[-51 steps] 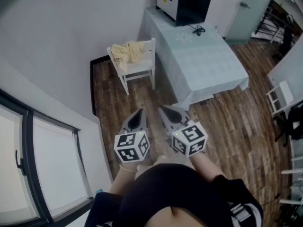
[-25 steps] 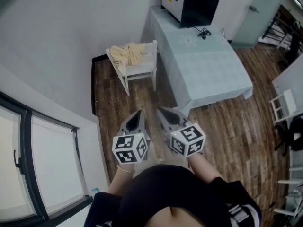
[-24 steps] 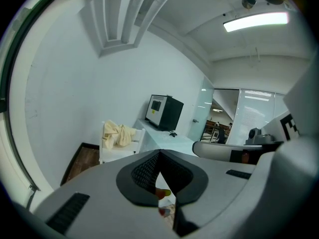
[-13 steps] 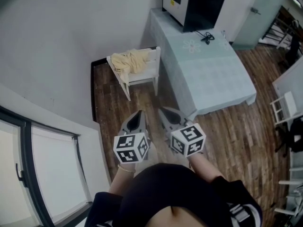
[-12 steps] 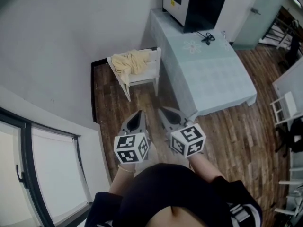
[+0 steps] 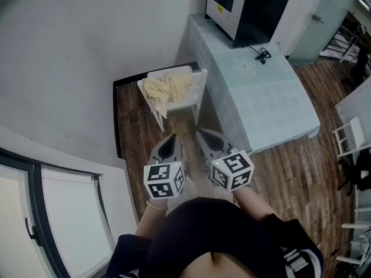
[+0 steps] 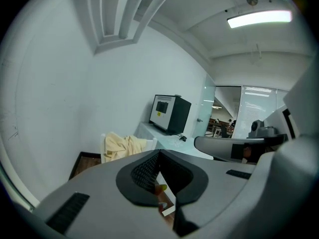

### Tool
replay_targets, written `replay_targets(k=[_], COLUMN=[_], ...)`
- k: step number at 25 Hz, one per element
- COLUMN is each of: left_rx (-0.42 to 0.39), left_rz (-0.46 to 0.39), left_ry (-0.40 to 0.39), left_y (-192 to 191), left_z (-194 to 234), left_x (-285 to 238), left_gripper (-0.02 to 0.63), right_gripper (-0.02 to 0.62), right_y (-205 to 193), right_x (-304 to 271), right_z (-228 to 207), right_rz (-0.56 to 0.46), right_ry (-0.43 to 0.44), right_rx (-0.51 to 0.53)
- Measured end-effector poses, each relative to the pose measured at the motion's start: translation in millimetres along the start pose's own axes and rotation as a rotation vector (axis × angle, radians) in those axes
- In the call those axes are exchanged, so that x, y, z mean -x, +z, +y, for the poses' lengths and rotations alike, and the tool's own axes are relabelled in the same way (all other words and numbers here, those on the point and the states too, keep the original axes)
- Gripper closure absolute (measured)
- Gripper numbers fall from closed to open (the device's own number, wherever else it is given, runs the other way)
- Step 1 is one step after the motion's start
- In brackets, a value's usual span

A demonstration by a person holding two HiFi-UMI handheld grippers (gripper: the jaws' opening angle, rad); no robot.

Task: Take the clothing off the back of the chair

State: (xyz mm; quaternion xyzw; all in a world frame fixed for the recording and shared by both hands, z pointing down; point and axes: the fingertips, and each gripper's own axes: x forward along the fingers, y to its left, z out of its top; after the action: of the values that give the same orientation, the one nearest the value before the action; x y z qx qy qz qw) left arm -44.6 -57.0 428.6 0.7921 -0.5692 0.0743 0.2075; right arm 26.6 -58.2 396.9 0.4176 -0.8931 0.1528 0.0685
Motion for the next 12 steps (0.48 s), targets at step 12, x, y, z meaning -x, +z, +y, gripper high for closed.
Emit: replay_targets(k=[12], left_rx=[0.014], left_rz=[-0.001], left_ry=[0.015], left_y=[33.2], left_z=[56.4], left_x=[-57.4], left_gripper=[0.607], right_gripper=[0.583], right_y=[21.0], right_x=[-71.7], right_z=[-25.5], right_rz=[0.005], right_ry=[-0.021], right_rx=[-0.004])
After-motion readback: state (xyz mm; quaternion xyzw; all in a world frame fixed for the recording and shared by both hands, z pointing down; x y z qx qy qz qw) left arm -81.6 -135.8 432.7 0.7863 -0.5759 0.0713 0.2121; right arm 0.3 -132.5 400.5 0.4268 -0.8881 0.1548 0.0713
